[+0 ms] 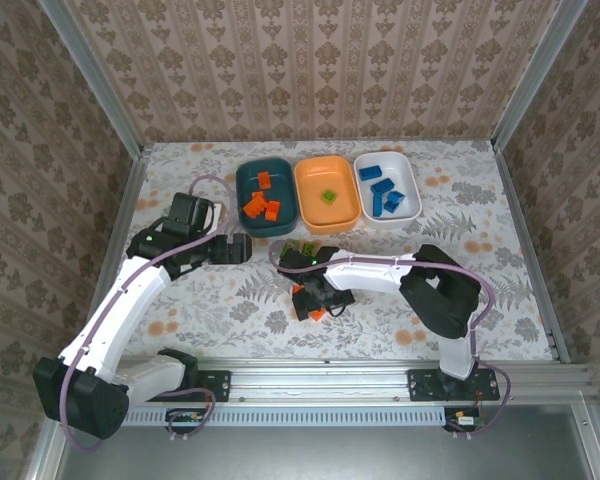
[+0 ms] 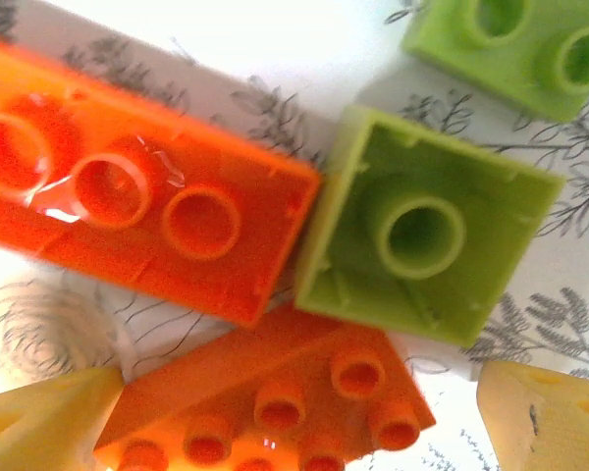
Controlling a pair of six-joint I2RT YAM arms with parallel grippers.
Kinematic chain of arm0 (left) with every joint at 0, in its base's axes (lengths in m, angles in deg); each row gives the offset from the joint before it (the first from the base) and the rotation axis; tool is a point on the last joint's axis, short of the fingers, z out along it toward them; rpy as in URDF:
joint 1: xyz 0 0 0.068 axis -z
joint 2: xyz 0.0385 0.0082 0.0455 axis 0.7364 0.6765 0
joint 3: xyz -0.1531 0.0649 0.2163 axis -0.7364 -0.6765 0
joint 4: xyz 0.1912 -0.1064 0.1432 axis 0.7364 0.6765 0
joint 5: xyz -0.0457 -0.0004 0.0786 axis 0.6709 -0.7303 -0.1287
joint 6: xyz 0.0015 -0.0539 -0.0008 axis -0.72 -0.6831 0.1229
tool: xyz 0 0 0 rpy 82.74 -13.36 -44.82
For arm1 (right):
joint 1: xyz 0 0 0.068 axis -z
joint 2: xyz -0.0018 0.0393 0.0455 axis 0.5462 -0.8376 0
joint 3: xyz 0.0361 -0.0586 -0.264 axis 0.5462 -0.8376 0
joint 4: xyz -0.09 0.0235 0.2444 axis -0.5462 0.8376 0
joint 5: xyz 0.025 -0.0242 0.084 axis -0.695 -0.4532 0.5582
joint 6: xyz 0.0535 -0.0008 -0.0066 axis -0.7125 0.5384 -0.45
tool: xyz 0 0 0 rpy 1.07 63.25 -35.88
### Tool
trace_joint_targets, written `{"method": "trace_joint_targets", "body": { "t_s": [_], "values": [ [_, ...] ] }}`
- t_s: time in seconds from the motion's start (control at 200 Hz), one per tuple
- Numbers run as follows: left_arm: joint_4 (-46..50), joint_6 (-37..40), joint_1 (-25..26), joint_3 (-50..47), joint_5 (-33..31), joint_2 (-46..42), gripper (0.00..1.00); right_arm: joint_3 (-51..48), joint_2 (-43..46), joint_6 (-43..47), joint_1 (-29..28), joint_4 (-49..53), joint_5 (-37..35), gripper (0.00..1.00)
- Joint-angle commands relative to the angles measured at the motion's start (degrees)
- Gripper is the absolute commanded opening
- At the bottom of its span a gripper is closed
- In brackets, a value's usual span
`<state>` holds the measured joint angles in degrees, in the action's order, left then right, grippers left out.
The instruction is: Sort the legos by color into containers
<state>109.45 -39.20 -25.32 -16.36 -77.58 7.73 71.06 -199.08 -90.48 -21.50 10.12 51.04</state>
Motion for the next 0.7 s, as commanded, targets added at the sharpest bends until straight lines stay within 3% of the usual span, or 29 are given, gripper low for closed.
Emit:
{"method": "trace_joint_targets", "body": {
  "t_s": [0.0, 0.305, 0.695],
  "values": [
    [1.1, -0.6, 0.1, -0.8, -0.5, -1.7, 1.00, -2.4, 2.1, -1.6, 1.3, 1.9, -2.7, 0.92],
    [0.3, -0.9, 0.2, -1.0, 0.2, -0.9, 1.00, -10.8, 10.2, -2.0, 3.7, -0.2, -1.8, 0.85],
    [1.8, 0.2, -0.1, -1.2, -0.8, -1.6, 1.00, -13.5, 9.2, -3.4, 7.8, -4.4, 0.0, 0.91]
  ]
}}
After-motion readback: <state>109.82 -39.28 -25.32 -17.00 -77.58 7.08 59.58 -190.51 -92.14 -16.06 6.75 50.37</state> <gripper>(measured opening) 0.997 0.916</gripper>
